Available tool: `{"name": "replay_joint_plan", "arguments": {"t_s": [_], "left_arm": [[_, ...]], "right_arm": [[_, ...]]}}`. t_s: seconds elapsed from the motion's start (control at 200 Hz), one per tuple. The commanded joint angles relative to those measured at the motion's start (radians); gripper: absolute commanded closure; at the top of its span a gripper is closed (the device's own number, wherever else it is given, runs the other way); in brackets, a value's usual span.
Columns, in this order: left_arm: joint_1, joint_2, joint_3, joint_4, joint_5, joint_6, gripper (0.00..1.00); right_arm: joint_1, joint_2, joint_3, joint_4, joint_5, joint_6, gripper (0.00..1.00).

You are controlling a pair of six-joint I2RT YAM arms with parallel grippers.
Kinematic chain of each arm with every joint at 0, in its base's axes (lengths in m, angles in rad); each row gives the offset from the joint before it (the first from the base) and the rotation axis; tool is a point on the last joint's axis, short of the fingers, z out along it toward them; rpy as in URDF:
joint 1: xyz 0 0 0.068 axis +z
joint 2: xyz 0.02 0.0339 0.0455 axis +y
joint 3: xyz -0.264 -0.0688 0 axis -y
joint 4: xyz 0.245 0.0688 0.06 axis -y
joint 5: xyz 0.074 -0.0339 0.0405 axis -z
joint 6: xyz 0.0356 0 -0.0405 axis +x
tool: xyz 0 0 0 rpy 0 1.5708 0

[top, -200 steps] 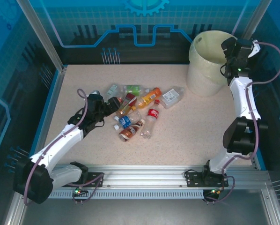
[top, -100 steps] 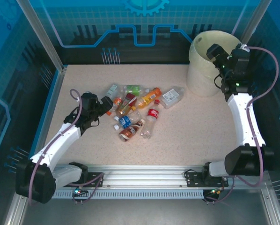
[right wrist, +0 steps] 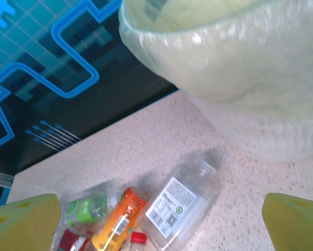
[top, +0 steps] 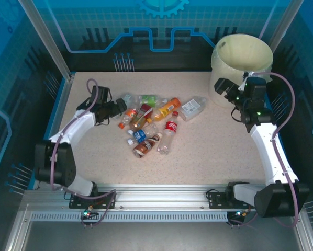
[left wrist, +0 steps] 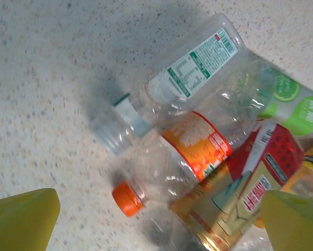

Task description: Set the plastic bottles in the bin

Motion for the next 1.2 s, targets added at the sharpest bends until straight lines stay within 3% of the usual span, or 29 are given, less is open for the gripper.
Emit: {"name": "replay_joint_plan", "arguments": {"t_s": [0.0,0.2,0.405,0.49,0.87,1.025,1.196], "left_arm": [[0.018,0.093,0.098,-0.076,0.002,0.172,0.01],[0.048,0.313,0.298,-0.128,0.162,0.299,0.01],[0.051,0.484,0.471,-0.201,0.185,0.347,0.01],[0.054,0.532,0.525,-0.241,0.139,0.323,0.03],[0.127,0.513,0.462,-0.194,0.124,0.190,0.09],[0.121,0.486,0.405,-0.108,0.244,0.260,0.06],[0.112,0.490,0.407,-0.107,0.270,0.348,0.01]], "right_arm": [[0.014,-0.034,-0.016,-0.021,0.002,-0.024,0.00],[0.016,-0.029,0.032,-0.053,0.011,-0.052,0.00],[0.017,-0.036,0.076,-0.111,0.034,-0.104,0.00],[0.017,-0.041,0.091,-0.128,0.049,-0.123,0.00],[0.018,-0.037,0.102,-0.127,0.031,-0.129,0.00],[0.019,-0.029,0.102,-0.125,0.021,-0.121,0.00],[0.021,-0.030,0.103,-0.132,0.017,-0.119,0.00]]}}
